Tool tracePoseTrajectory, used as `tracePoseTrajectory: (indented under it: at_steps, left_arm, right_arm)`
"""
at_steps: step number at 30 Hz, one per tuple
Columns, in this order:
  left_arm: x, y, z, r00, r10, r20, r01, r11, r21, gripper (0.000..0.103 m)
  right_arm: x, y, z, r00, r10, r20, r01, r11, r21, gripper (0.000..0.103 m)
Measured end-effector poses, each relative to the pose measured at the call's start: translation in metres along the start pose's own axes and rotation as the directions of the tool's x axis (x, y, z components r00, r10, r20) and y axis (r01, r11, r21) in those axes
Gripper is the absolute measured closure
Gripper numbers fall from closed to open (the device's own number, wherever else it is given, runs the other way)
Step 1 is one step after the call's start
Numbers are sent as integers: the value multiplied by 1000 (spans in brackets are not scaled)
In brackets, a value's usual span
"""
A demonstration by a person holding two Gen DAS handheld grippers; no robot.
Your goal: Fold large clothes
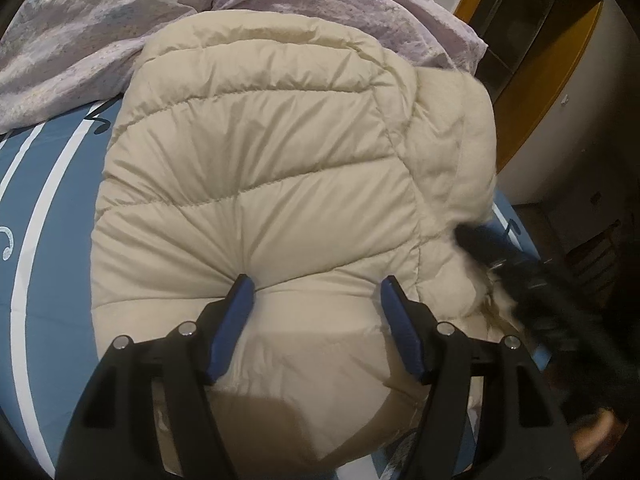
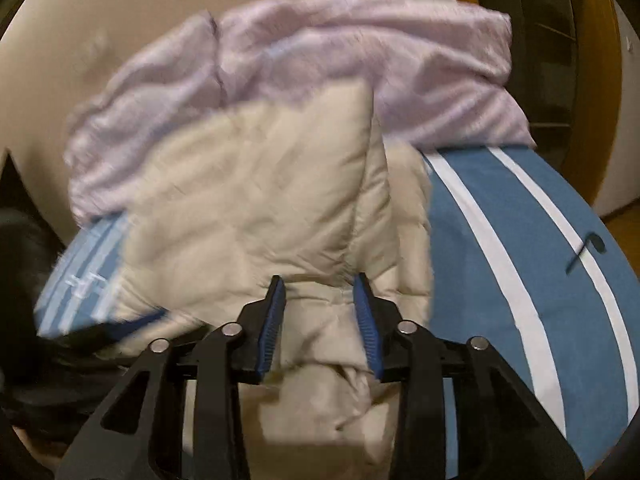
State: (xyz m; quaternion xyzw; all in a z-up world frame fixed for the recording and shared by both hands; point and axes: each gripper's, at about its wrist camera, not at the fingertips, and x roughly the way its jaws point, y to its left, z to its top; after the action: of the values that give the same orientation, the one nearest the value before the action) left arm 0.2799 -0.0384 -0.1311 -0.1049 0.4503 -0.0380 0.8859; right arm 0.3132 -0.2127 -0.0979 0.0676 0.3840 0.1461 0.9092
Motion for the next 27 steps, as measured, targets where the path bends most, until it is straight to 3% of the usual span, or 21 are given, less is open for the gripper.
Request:
tracePoseTrajectory:
  at_steps: [8,14,21,24,27]
  left_arm:
    - [-9,-7,-2,1000,-24,8,24,999,30,38]
    - [-26,-2,21,999,3,46,-5,999,34,38]
    - [-35,20,58,980,156,120,-161,987,31,38]
    - [-30,26,68,956,252,151,-262,964,49,38]
    - [-17,32,69,925,339,172,-355,932,72,31]
  right_arm:
    - [10,-21,-25,999,4,-42,-2,999,33,67]
    - [12,-22,-25,999,8,-49,-7,999,41,67]
    - [15,-21,-23,999,9,-53,-7,999,37,67]
    - [15,-22,-23,999,12,-51,-10,999,40,67]
    - [15,-22,-24,999,12,-50,-10,999,42,67]
